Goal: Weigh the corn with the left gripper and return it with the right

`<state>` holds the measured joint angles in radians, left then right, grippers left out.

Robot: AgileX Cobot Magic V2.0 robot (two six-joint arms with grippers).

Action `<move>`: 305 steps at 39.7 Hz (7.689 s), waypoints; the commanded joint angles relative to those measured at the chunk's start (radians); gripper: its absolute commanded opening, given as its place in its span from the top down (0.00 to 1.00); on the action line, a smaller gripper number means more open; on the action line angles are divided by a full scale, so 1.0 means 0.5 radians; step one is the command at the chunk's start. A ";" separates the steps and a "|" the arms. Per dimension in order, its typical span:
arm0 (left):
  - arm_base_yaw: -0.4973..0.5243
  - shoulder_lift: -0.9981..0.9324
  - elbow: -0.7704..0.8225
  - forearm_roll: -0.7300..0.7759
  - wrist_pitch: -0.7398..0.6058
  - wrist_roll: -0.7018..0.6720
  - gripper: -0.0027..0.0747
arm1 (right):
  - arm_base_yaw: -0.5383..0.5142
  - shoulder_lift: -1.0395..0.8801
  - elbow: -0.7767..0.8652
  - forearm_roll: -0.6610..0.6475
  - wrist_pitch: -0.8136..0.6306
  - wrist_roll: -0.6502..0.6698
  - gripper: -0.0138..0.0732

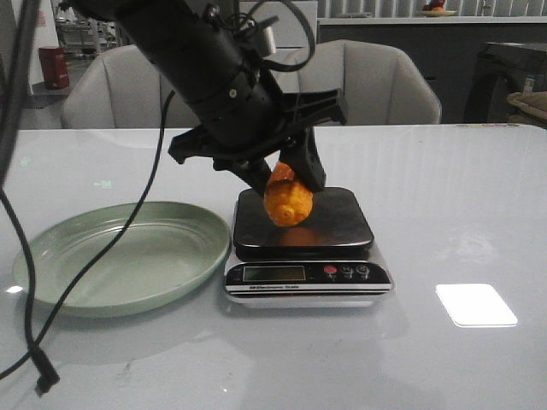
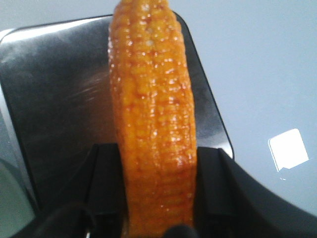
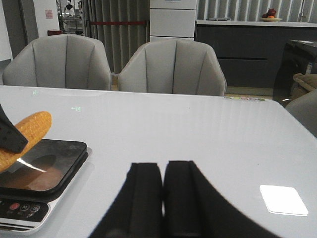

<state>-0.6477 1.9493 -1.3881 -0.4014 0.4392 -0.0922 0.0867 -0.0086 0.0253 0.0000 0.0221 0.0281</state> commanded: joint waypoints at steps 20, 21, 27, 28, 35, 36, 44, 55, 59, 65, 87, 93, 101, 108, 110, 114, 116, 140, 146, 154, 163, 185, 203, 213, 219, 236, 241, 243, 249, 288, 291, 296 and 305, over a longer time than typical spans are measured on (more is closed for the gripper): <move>-0.011 -0.119 -0.109 0.010 -0.034 0.001 0.25 | -0.014 -0.041 0.022 -0.013 -0.154 -0.010 0.65; -0.011 -0.132 -0.105 0.014 -0.023 0.001 0.25 | -0.014 -0.041 0.022 -0.013 -0.154 -0.010 0.65; 0.015 -0.289 0.021 0.035 -0.062 0.001 0.25 | -0.014 -0.041 0.022 -0.013 -0.154 -0.010 0.65; 0.027 -0.332 0.061 0.045 -0.085 0.001 0.25 | -0.014 -0.041 0.022 -0.013 -0.154 -0.010 0.65; 0.086 -0.657 0.350 0.093 -0.186 0.001 0.25 | -0.014 -0.041 0.022 -0.013 -0.154 -0.010 0.65; 0.095 -0.720 0.400 0.108 -0.192 0.001 0.25 | -0.014 -0.041 0.022 -0.013 -0.154 -0.010 0.65; 0.107 -1.167 0.748 0.380 -0.202 0.001 0.25 | -0.014 -0.041 0.022 -0.013 -0.154 -0.010 0.65; 0.107 -1.842 1.217 0.475 -0.206 0.001 0.25 | -0.014 -0.039 0.022 -0.013 -0.154 -0.010 0.65; 0.107 -2.096 1.363 0.513 -0.202 0.001 0.25 | -0.014 -0.039 0.022 -0.013 -0.154 -0.010 0.65; 0.107 -2.535 1.567 0.544 -0.146 0.001 0.25 | -0.014 -0.039 0.022 -0.013 -0.154 -0.010 0.65; 0.107 -3.747 1.846 0.943 0.277 0.004 0.75 | -0.014 -0.039 0.022 -0.013 -0.154 -0.010 0.65; 0.107 -3.810 1.913 0.943 0.268 0.004 0.81 | -0.014 -0.039 0.022 -0.013 -0.159 -0.010 0.65; 0.107 -3.810 1.918 0.943 0.265 0.004 0.81 | -0.014 -0.039 0.020 -0.011 -0.365 -0.007 0.65; 0.107 -3.810 1.918 0.943 0.265 0.004 0.81 | -0.014 -0.014 -0.052 0.000 -0.571 0.003 0.65; 0.107 -3.810 1.918 0.943 0.265 0.004 0.81 | -0.014 0.034 -0.118 -0.011 -0.496 0.003 0.65; 0.107 -3.810 1.918 0.943 0.265 0.004 0.81 | -0.014 0.198 -0.298 -0.011 -0.303 0.003 0.65; 0.107 -3.810 1.918 0.943 0.265 0.004 0.81 | -0.014 0.299 -0.413 0.000 -0.215 0.003 0.65; 0.107 -3.810 1.918 0.943 0.265 0.004 0.81 | -0.014 0.858 -0.844 0.000 0.533 0.003 0.65; 0.107 -3.810 1.918 0.943 0.265 0.004 0.81 | 0.010 0.858 -0.848 0.000 0.578 0.003 0.55; 0.107 -3.810 1.918 0.943 0.265 0.004 0.81 | 0.178 0.945 -0.851 0.000 0.556 0.003 0.16; 0.107 -3.810 1.918 0.943 0.265 0.004 0.81 | 0.459 1.218 -0.957 0.000 0.533 0.003 0.14; 0.107 -3.810 1.918 0.943 0.265 0.004 0.81 | 0.904 2.512 -1.956 0.297 0.864 0.004 0.14; 0.107 -3.810 1.918 0.943 0.265 0.004 0.81 | 0.977 3.405 -3.010 -0.062 1.613 0.696 0.14; 0.016 -3.810 1.918 0.943 0.265 0.004 0.81 | 1.055 3.679 -3.235 -0.226 1.703 1.196 0.14; 0.016 -3.810 1.918 0.943 0.265 0.004 0.81 | 1.058 3.814 -3.311 -0.228 1.801 1.282 0.14; 0.016 -3.810 1.918 0.943 0.265 0.004 0.81 | 1.057 4.019 -3.351 -0.226 1.824 1.383 0.47; 0.016 -3.810 1.918 0.943 0.265 0.004 0.81 | 1.071 4.019 -3.429 -0.219 1.828 1.381 0.56; 0.016 -3.810 1.918 0.943 0.265 0.004 0.81 | 1.086 4.019 -3.490 -0.217 1.853 1.381 0.56; 0.016 -3.810 1.918 0.943 0.265 0.004 0.81 | 1.167 4.019 -3.656 -0.134 1.834 1.381 0.56; 0.016 -3.810 1.918 0.943 0.265 0.004 0.81 | 1.445 4.241 -3.710 0.167 1.417 1.124 0.23; 0.016 -3.810 1.918 0.943 0.265 0.004 0.81 | 1.425 4.217 -3.747 0.158 1.480 1.087 0.23; 0.016 -3.810 1.918 0.943 0.265 0.004 0.81 | 1.374 4.137 -3.802 0.118 1.620 1.009 0.23; 0.016 -3.810 1.918 0.943 0.265 0.004 0.81 | 1.233 3.944 -3.802 0.091 1.887 0.640 0.23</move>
<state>-0.6314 0.0314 -0.4061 0.0690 0.6531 -0.0886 0.7284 2.0583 -1.8397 0.0585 0.9402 0.4521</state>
